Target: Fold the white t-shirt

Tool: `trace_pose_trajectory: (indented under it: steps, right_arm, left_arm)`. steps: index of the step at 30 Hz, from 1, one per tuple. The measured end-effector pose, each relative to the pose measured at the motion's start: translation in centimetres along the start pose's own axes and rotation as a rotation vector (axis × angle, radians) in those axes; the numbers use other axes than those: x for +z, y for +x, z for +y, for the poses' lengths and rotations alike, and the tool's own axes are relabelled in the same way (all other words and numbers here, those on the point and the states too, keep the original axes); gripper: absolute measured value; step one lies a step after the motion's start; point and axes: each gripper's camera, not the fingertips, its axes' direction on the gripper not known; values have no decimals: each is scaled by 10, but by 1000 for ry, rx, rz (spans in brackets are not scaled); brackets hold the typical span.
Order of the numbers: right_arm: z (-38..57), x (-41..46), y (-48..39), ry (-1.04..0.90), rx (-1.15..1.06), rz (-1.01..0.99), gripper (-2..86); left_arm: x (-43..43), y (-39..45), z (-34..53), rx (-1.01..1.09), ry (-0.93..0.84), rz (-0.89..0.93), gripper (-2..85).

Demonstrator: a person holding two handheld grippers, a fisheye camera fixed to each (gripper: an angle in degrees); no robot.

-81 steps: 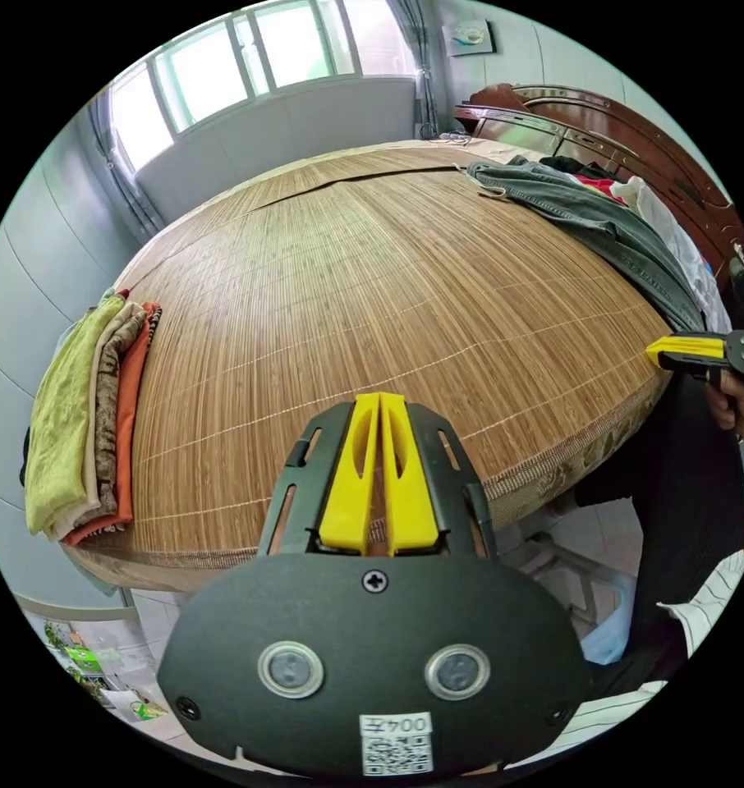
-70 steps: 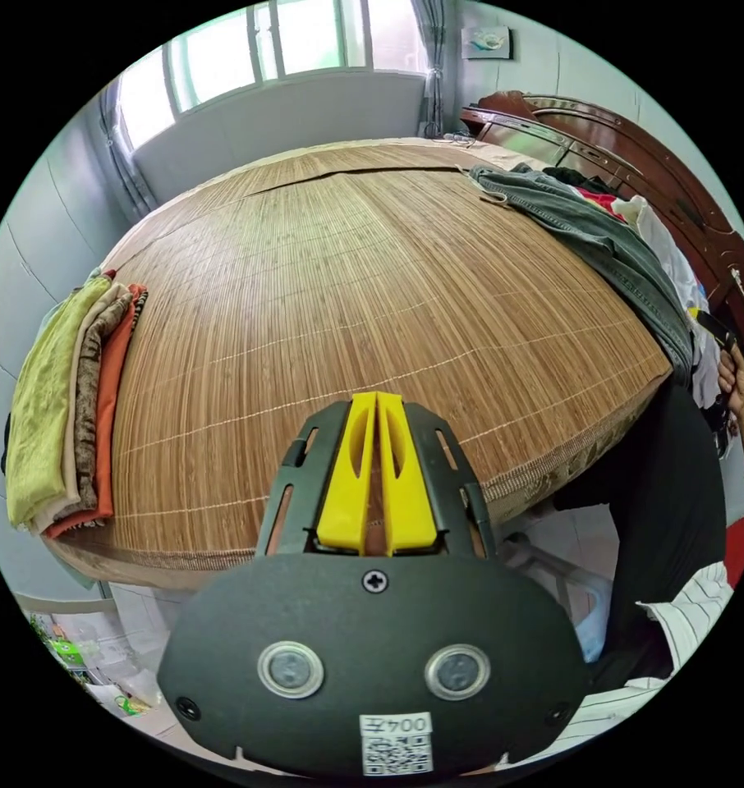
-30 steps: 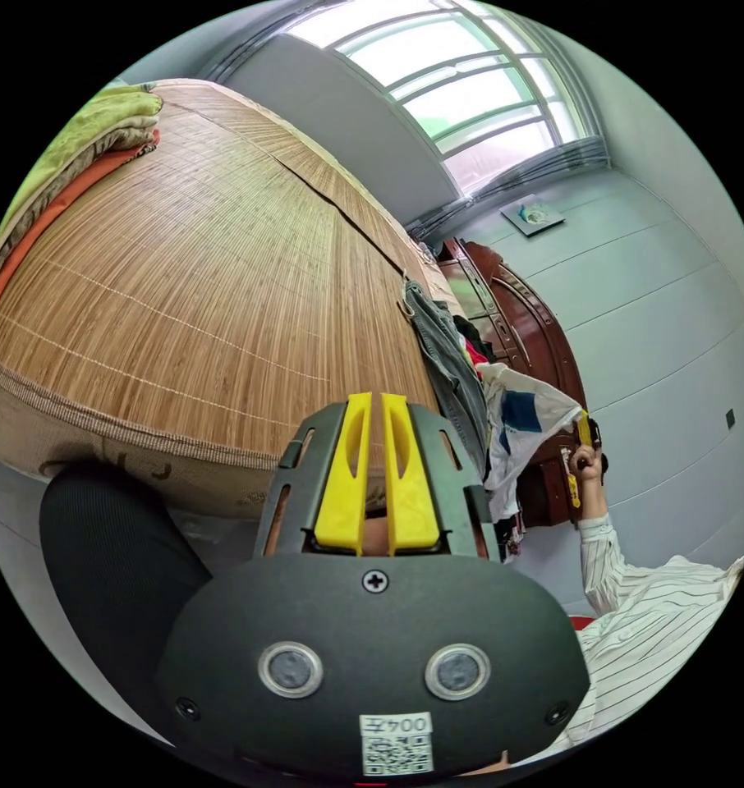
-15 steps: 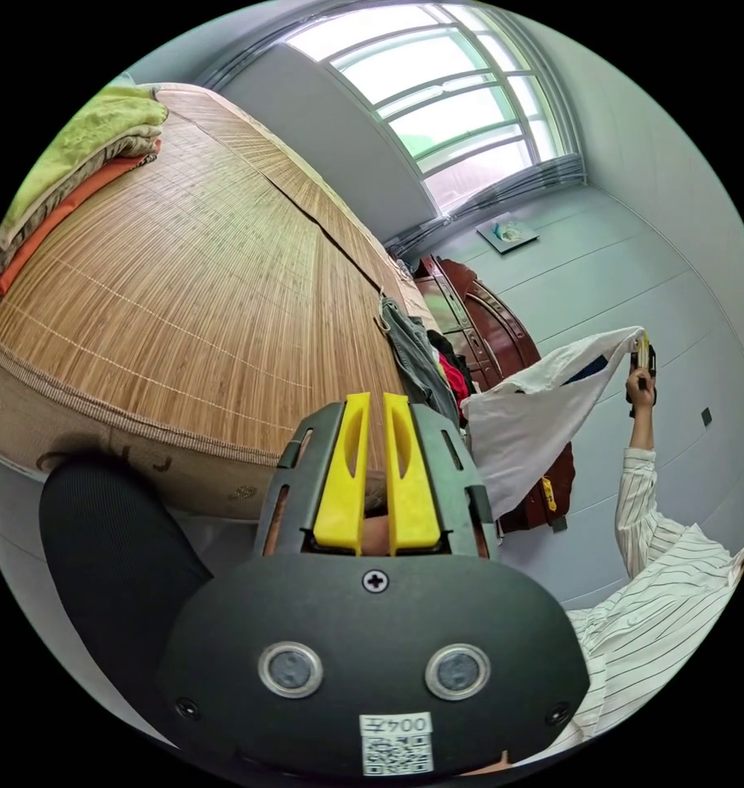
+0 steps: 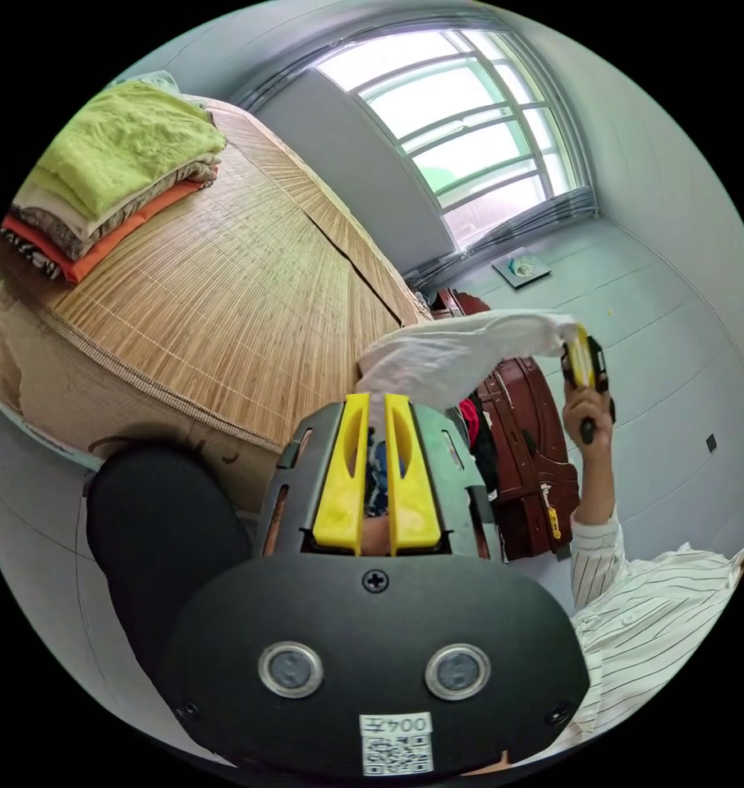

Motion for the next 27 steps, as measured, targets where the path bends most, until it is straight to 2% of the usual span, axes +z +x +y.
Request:
trace_pose_trajectory:
  steps: [3, 6, 9, 13, 17, 20, 23, 27]
  right_arm:
    - [54, 32, 94, -70, 245, 77, 33]
    - [85, 55, 126, -221, 300, 163, 61]
    - [84, 50, 103, -287, 119, 282, 92]
    - [55, 12, 86, -237, -19, 473, 111]
    - [-10, -12, 85, -220, -156, 794, 111]
    - [-57, 12, 87, -304, -247, 940, 112]
    - [-89, 60, 86, -419, -340, 988, 114]
    - [-111, 116, 105, -559, -368, 1130, 116]
  left_arm:
    - [8, -6, -4, -15, -17, -15, 25]
    - [21, -3, -9, -19, -33, -5, 27]
    - [34, 10, -15, 30, -54, -42, 34]
    - [60, 25, -25, 89, -103, -75, 55]
    - [93, 38, -31, 107, -151, -70, 70]
    - [111, 44, -30, 108, -173, -73, 74]
    - [125, 48, -27, 107, -187, -80, 78]
    - [141, 52, -27, 112, -212, -92, 89]
